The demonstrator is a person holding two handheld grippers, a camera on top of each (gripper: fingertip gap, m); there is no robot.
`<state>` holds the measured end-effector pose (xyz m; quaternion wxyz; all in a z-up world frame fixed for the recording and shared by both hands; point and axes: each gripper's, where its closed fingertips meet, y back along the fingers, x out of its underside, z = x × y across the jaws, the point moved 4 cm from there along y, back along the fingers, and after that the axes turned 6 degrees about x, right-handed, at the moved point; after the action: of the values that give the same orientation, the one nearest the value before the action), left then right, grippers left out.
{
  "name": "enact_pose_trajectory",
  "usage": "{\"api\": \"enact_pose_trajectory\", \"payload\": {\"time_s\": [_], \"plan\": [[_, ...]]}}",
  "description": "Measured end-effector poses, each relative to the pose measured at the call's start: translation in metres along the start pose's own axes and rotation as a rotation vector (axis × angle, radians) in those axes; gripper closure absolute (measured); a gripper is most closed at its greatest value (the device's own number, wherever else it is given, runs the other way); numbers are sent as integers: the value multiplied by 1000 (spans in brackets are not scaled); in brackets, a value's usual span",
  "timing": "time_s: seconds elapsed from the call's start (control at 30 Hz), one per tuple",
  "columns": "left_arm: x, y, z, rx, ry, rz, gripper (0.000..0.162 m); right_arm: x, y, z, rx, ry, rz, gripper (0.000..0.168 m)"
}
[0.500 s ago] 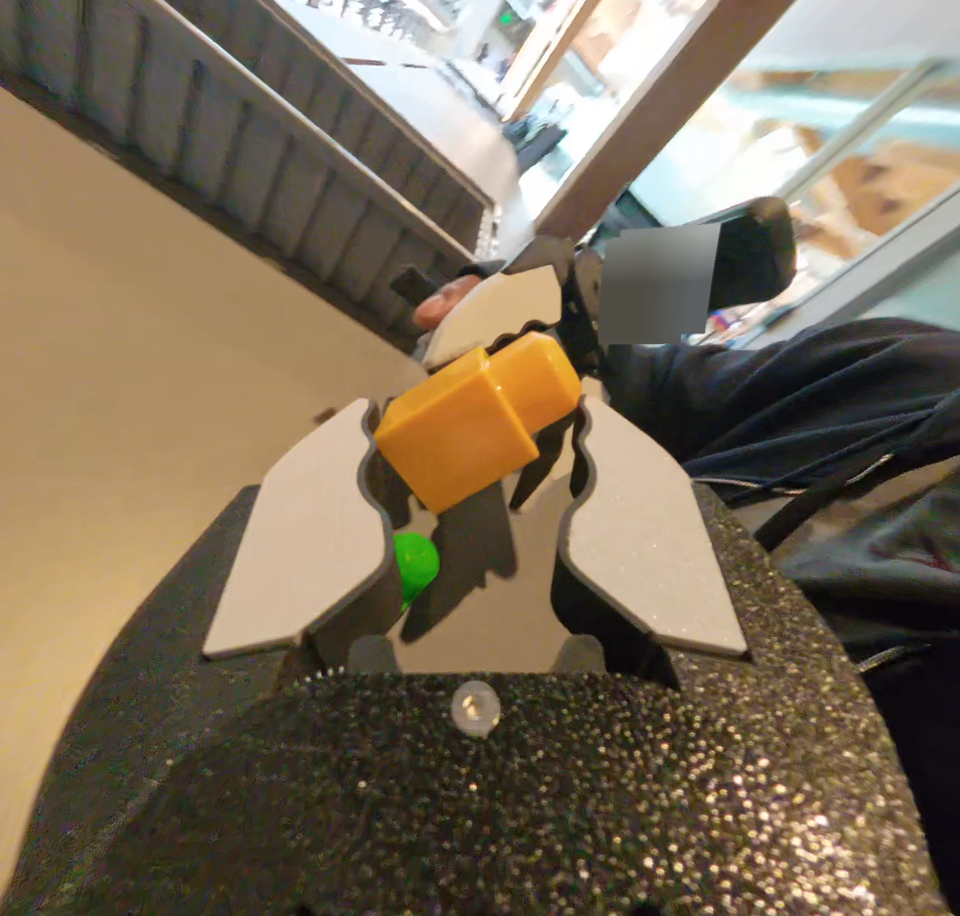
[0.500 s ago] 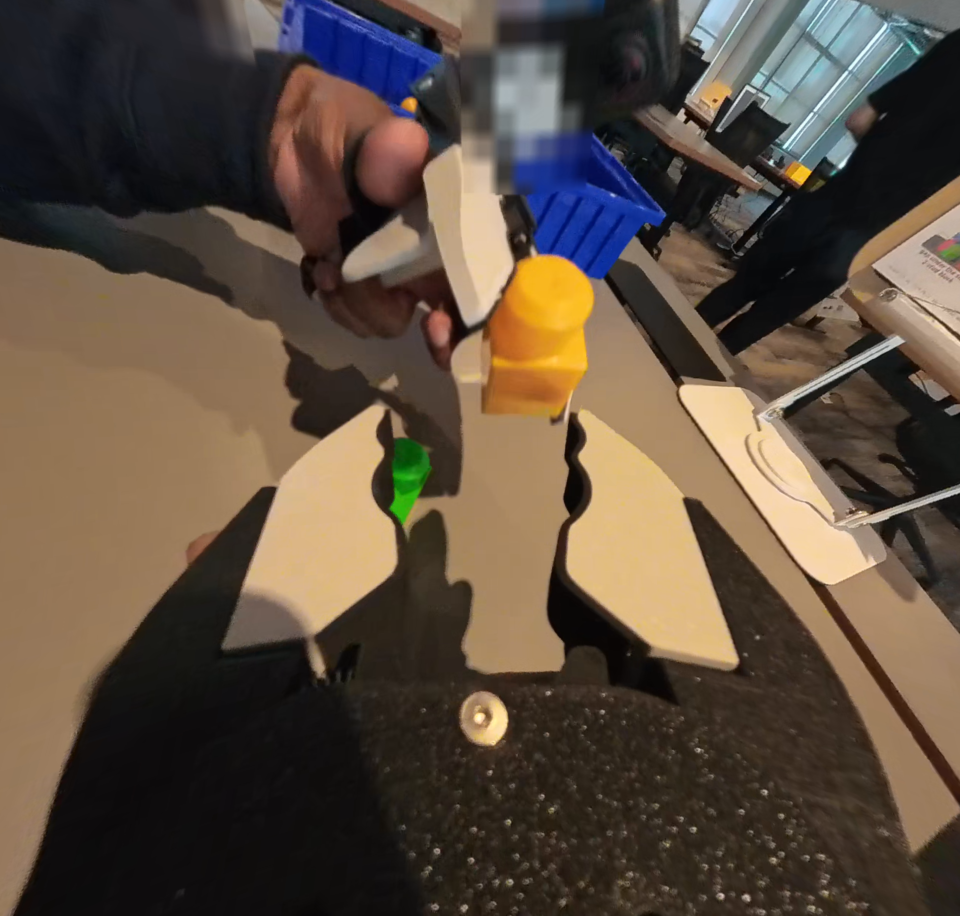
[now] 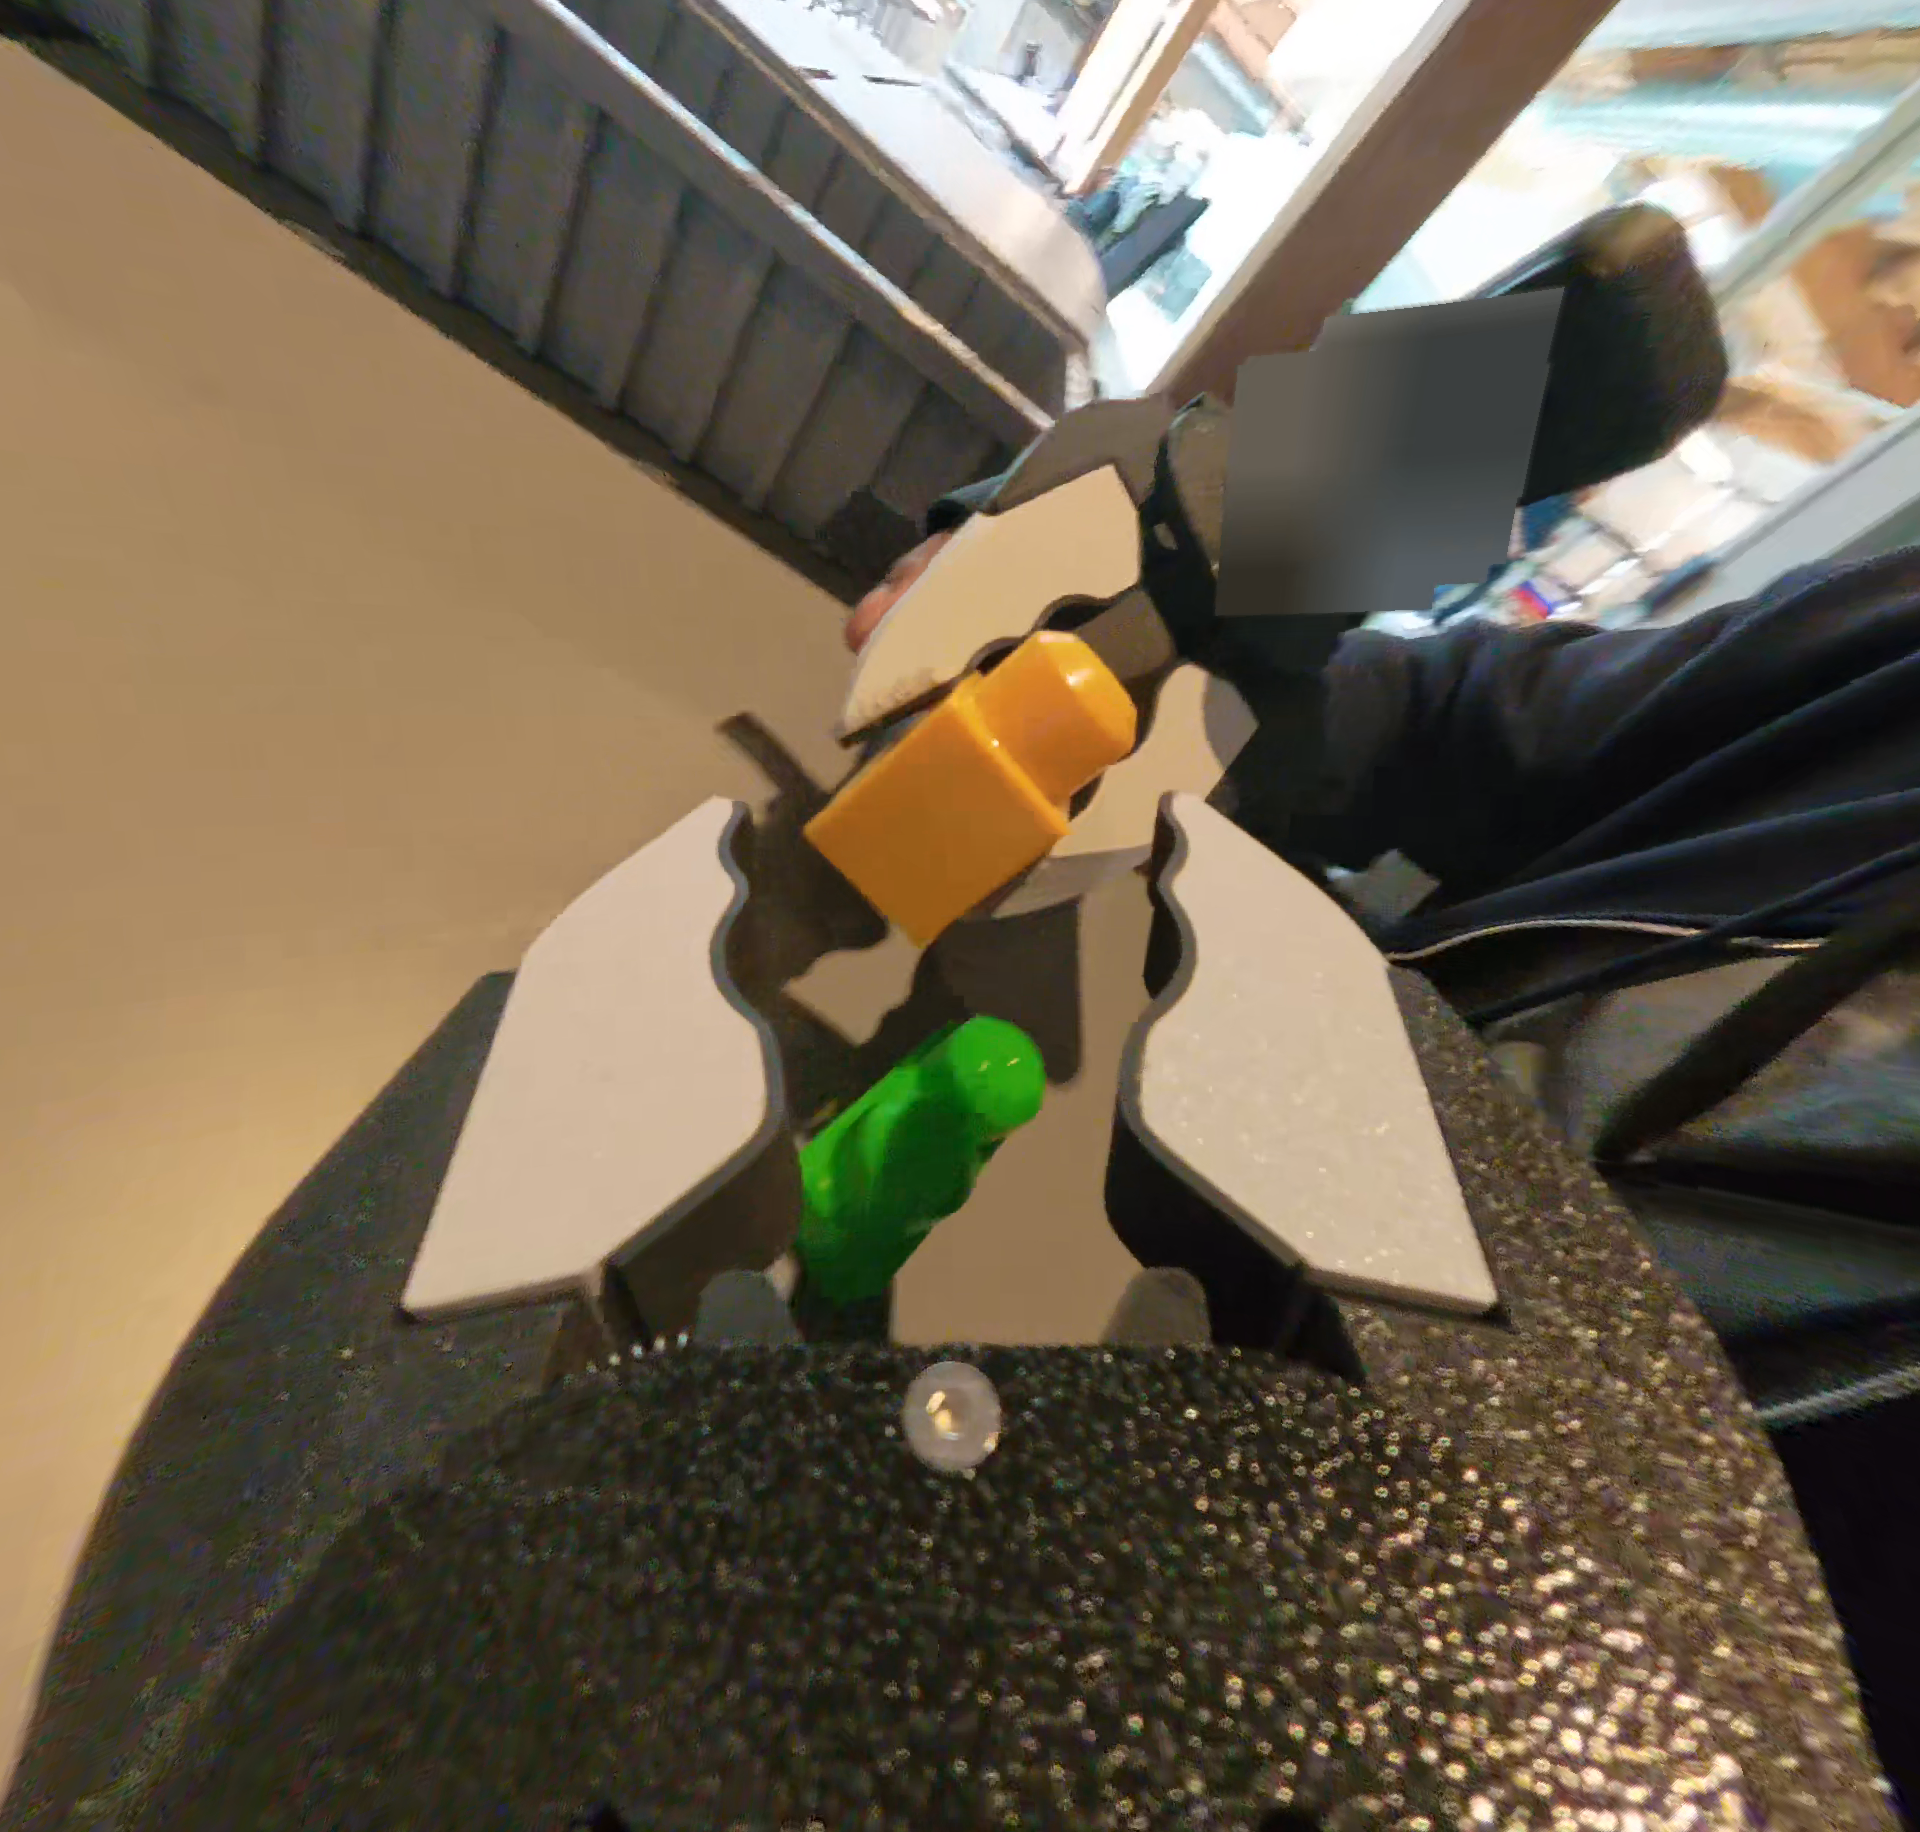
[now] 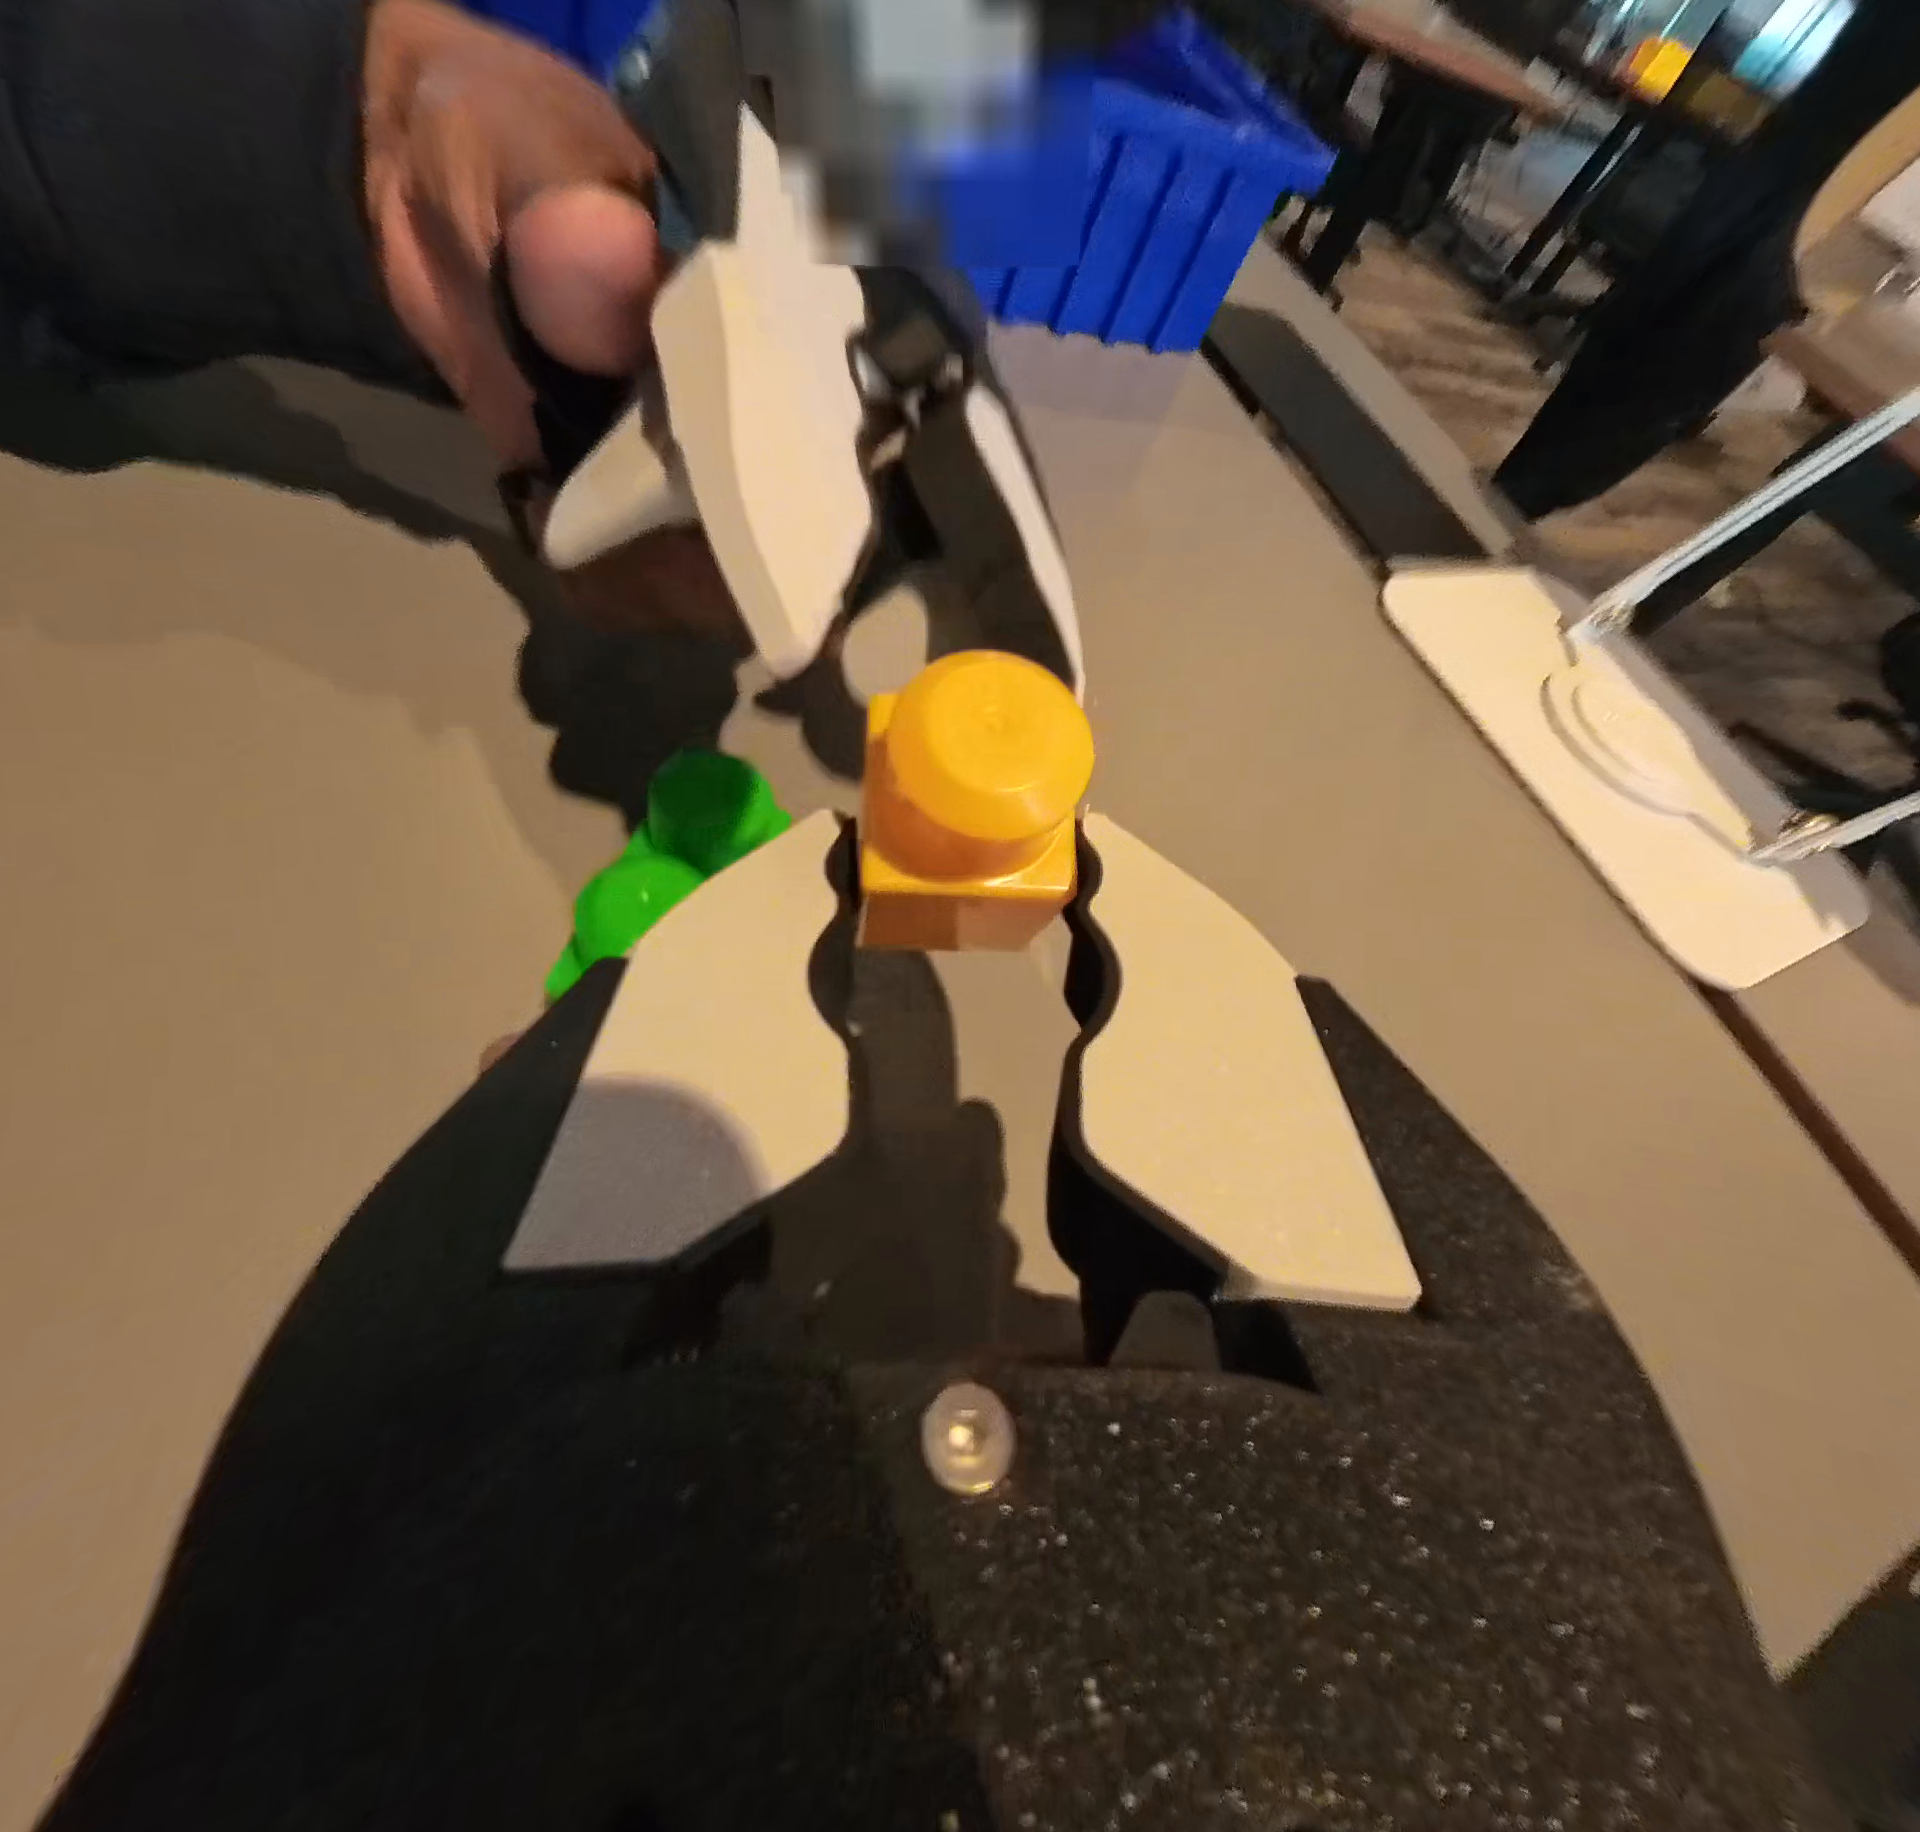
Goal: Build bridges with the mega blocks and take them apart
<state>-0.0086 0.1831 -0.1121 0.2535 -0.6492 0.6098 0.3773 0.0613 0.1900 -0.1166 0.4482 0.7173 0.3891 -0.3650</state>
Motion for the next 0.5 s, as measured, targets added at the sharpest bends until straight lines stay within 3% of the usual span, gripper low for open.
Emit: {"api": "enact_pose_trajectory", "payload": {"time_s": [0.17, 0.5], "plan": [[10, 27, 20, -206, -78, 74, 93, 30, -9, 1, -73, -57, 204, 131], [21, 26, 23, -230, -120, 150, 93, 50, -14, 12, -187, -52, 273, 130]]}}
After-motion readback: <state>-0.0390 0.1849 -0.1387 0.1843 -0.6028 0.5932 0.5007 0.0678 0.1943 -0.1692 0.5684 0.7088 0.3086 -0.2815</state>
